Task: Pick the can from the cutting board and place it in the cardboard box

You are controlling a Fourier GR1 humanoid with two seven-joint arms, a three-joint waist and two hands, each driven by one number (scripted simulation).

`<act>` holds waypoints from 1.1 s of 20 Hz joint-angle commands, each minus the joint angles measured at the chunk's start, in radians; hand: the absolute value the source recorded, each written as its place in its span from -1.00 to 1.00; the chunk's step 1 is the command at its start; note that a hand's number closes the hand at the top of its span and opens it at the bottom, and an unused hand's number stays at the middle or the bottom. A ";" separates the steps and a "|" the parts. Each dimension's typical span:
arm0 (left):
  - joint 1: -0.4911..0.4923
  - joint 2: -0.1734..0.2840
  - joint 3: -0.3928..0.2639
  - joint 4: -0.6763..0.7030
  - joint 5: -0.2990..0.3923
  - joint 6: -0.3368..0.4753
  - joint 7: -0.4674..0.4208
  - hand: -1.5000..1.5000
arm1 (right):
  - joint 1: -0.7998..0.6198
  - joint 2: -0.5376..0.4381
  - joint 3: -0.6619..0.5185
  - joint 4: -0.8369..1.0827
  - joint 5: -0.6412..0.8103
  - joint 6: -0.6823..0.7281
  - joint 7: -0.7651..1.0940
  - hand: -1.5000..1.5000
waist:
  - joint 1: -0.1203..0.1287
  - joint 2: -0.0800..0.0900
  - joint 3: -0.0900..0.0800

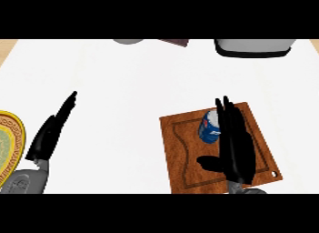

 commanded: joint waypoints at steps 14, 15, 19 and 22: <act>-0.012 -0.046 0.013 0.021 -0.036 -0.005 -0.015 0.00 | -0.114 -0.039 -0.078 0.209 0.143 -0.247 -0.093 1.00 | 0.000 0.004 0.002; -0.038 -0.049 0.011 0.007 -0.045 0.000 0.031 0.00 | -0.160 -0.013 -0.087 0.271 0.179 -0.269 -0.076 1.00 | 0.002 0.004 0.002; -0.013 -0.036 0.021 -0.065 -0.041 -0.021 0.079 0.00 | -0.003 0.005 0.026 0.067 0.303 -0.259 0.034 1.00 | -0.004 0.001 0.002; -0.006 -0.044 0.035 0.048 -0.037 -0.016 -0.045 0.00 | -0.135 -0.047 -0.141 0.175 0.214 -0.192 0.011 1.00 | 0.000 0.004 0.002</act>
